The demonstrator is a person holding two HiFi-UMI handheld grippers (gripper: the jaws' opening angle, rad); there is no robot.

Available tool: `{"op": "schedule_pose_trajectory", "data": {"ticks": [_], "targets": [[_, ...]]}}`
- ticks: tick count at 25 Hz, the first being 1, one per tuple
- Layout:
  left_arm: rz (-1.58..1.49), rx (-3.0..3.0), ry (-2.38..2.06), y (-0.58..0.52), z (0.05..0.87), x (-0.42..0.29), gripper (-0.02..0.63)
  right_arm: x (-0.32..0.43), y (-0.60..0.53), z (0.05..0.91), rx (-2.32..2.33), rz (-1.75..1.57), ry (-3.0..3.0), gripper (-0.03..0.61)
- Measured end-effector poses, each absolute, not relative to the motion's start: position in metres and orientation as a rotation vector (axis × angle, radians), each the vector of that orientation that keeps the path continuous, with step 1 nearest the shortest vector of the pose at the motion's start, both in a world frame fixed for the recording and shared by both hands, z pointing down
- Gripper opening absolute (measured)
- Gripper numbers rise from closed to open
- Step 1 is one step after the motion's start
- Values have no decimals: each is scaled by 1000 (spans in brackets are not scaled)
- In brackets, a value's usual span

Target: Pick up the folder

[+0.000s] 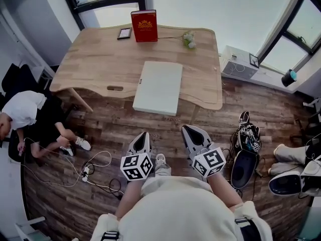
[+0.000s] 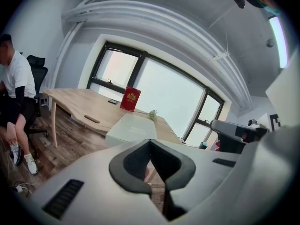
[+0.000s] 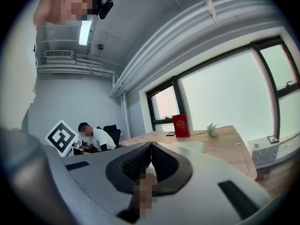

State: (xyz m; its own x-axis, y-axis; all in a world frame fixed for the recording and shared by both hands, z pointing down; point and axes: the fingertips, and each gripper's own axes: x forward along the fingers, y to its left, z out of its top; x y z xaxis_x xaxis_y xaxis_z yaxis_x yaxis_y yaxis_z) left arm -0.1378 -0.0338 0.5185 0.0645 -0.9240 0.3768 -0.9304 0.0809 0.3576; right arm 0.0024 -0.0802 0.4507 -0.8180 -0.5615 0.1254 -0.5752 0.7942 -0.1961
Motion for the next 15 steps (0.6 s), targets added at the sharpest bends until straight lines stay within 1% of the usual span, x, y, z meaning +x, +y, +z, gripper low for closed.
{"op": "schedule_pose_trajectory", "data": {"ticks": [15], "targets": [[44, 1878, -1761, -95, 530, -186, 20, -38, -131, 456, 1058, 317, -2864, 20]]}}
